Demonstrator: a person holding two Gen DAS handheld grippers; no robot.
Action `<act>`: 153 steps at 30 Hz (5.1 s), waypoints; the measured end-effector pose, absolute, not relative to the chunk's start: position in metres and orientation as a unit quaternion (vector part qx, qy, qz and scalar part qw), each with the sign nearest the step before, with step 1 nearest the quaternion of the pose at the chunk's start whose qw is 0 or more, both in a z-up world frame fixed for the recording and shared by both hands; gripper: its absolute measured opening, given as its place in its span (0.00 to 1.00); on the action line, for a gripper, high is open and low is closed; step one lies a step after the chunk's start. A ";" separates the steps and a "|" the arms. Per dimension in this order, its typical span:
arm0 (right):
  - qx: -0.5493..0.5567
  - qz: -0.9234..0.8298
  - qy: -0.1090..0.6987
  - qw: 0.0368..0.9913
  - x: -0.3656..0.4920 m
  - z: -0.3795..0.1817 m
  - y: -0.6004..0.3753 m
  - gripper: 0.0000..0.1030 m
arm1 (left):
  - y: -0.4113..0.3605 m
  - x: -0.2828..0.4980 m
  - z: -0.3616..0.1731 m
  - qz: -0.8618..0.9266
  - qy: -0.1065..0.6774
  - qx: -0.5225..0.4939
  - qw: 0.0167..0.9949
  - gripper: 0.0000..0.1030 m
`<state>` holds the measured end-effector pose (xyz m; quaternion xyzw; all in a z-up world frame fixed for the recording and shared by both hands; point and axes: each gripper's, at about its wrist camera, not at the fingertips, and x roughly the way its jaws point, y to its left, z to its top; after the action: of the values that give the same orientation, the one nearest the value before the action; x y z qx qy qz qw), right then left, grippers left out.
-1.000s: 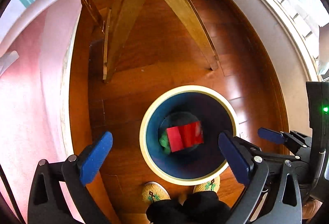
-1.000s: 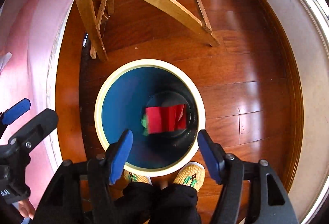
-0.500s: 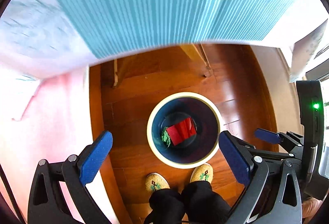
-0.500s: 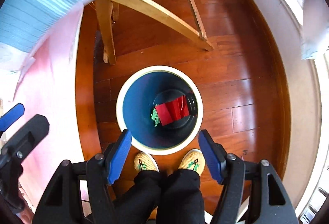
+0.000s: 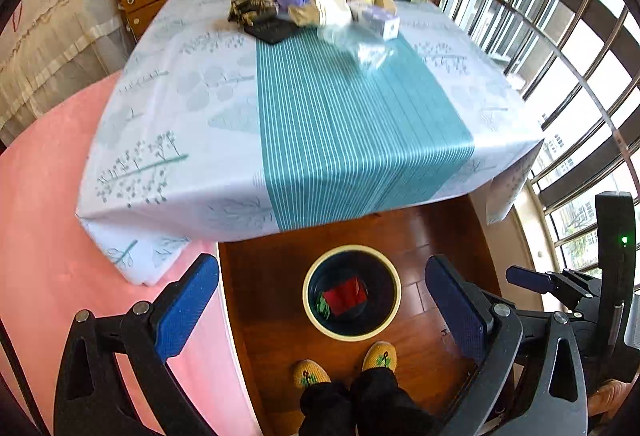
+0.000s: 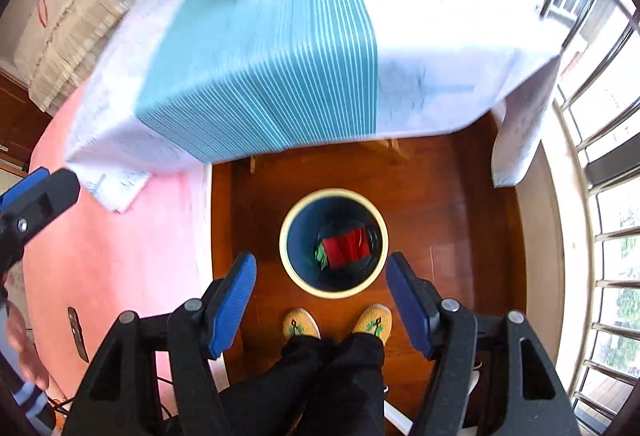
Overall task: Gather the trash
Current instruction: 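Move both tools back toward the trash on the table, then grasp the clear plastic bottle with the left tool while the right tool grasps the white-purple carton, then carry the plastic bottle and carton in both tools over the trash bin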
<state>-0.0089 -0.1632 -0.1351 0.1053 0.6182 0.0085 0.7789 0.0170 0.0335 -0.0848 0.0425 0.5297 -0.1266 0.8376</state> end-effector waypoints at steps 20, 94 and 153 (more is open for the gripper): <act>0.084 -0.023 0.420 0.903 0.025 0.048 -0.144 0.66 | 0.063 0.043 0.062 -0.185 0.375 0.066 0.906 0.99; -0.056 0.227 0.572 0.786 0.342 -0.113 -0.190 0.63 | -0.034 0.265 -0.112 0.041 0.614 -0.138 0.776 0.23; 0.063 -0.013 0.590 0.805 -0.001 -0.094 -0.140 0.33 | 0.043 0.033 -0.080 -0.191 0.584 0.038 0.788 0.23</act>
<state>-0.0013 -0.1396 -0.0937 0.0630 0.5897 -0.0129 0.8050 0.0330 0.0433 -0.0801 0.0377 0.5841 -0.1909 0.7880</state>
